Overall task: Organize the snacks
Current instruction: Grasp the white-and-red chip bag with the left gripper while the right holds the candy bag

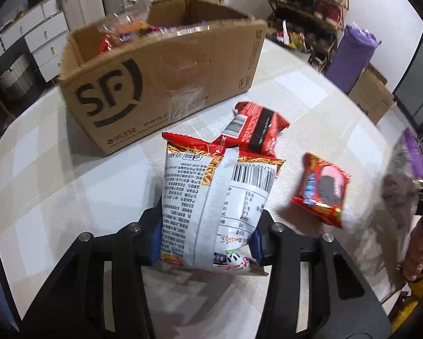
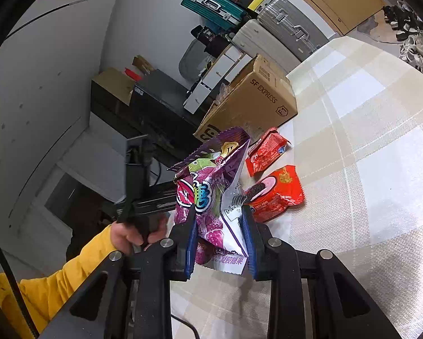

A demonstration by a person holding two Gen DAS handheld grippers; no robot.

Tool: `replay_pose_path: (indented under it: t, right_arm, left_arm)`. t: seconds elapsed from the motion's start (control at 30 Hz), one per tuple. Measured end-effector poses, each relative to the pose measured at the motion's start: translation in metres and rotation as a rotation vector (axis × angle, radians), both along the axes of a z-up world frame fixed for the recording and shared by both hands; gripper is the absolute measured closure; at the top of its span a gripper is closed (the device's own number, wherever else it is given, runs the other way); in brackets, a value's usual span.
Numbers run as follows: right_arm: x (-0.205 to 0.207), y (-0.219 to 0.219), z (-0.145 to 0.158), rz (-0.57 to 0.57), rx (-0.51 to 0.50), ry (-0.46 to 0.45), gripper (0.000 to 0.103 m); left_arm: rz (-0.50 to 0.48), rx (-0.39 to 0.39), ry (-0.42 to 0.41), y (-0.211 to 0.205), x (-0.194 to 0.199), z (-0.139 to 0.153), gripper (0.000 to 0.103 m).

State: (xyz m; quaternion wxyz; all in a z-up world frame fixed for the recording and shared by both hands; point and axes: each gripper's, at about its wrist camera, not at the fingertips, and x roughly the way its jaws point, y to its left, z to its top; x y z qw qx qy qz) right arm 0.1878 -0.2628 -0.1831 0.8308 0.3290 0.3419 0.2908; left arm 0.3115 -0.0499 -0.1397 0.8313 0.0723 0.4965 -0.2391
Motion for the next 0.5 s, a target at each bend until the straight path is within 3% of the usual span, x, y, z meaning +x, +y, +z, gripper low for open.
replay_pose_path:
  t: [0.23,0.3,0.37,0.5]
  right_arm:
    - [-0.011,0.006,0.02,-0.024,-0.041,-0.031,0.075]
    - [-0.016,0.01,0.035,-0.03,-0.06,-0.057,0.075]
    - [-0.021,0.013,0.051,-0.03,-0.079,-0.083,0.075]
    - [-0.031,0.026,0.087,-0.021,-0.131,-0.152,0.075]
  left_arm:
    - [0.091,-0.054,-0.043,0.022,-0.039,0.045,0.059]
    - [0.148,-0.039,-0.04,0.027,-0.053,0.058,0.059]
    - [0.182,-0.071,-0.045,0.028,-0.067,0.071,0.059]
    - [0.241,-0.08,-0.118,0.035,-0.106,0.096,0.059]
